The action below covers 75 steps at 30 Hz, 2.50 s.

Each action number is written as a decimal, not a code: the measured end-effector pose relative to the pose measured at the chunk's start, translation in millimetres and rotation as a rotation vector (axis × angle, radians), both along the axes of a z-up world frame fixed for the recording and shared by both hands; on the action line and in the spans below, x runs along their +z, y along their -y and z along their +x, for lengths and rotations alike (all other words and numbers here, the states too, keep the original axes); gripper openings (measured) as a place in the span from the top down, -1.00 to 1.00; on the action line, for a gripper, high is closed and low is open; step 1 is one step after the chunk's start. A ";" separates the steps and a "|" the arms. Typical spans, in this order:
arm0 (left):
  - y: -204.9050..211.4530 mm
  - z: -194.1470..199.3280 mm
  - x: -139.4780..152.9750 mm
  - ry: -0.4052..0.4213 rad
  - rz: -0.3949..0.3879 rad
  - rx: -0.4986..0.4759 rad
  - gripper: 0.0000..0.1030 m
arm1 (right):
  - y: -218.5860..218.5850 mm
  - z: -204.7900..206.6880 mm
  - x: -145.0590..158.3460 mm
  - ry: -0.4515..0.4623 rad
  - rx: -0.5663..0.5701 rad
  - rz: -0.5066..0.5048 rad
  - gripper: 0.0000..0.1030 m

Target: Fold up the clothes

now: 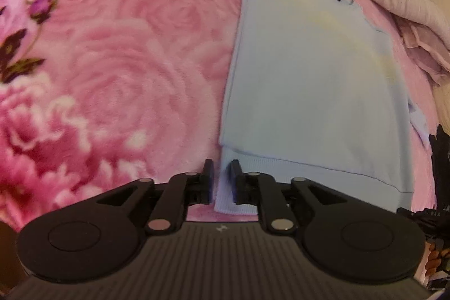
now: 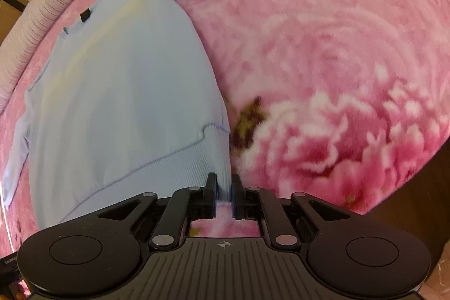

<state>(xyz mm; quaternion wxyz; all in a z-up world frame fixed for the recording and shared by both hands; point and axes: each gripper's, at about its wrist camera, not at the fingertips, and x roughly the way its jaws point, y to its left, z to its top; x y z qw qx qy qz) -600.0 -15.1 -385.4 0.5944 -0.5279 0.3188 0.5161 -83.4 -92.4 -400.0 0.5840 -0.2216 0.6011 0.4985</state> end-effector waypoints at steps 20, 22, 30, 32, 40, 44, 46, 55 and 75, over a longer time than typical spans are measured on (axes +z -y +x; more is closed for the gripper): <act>-169.2 167.0 -6.7 0.135 0.019 -0.020 0.52 | -197.7 212.0 44.5 0.084 -0.362 0.008 0.14; -189.0 180.8 -11.2 0.136 0.023 -0.009 0.52 | -229.4 224.7 40.8 0.091 -0.349 0.001 0.08; -213.0 206.3 -13.1 0.097 0.016 -0.006 0.51 | -344.2 244.5 6.7 0.228 -0.331 -0.122 -0.24; -209.7 205.6 -15.3 0.087 -0.001 0.000 0.51 | -356.4 246.0 -5.6 0.257 -0.323 -0.169 -0.25; -197.0 207.0 -12.9 0.104 -0.017 -0.005 0.51 | -295.9 248.2 55.6 0.217 -0.238 0.229 0.63; -185.1 200.1 -8.0 0.157 0.003 0.003 0.51 | -197.4 252.0 114.9 0.229 -0.245 0.754 0.62; -177.3 198.7 -9.7 0.165 -0.010 0.005 0.51 | -163.9 269.4 108.8 0.186 -0.341 0.727 0.55; -152.0 190.5 -17.0 0.153 -0.059 -0.004 0.51 | -65.4 311.5 12.5 0.087 -0.784 0.220 0.29; -126.1 128.8 -17.3 0.111 -0.023 0.098 0.51 | -131.5 313.2 -0.8 0.244 -0.698 0.235 0.66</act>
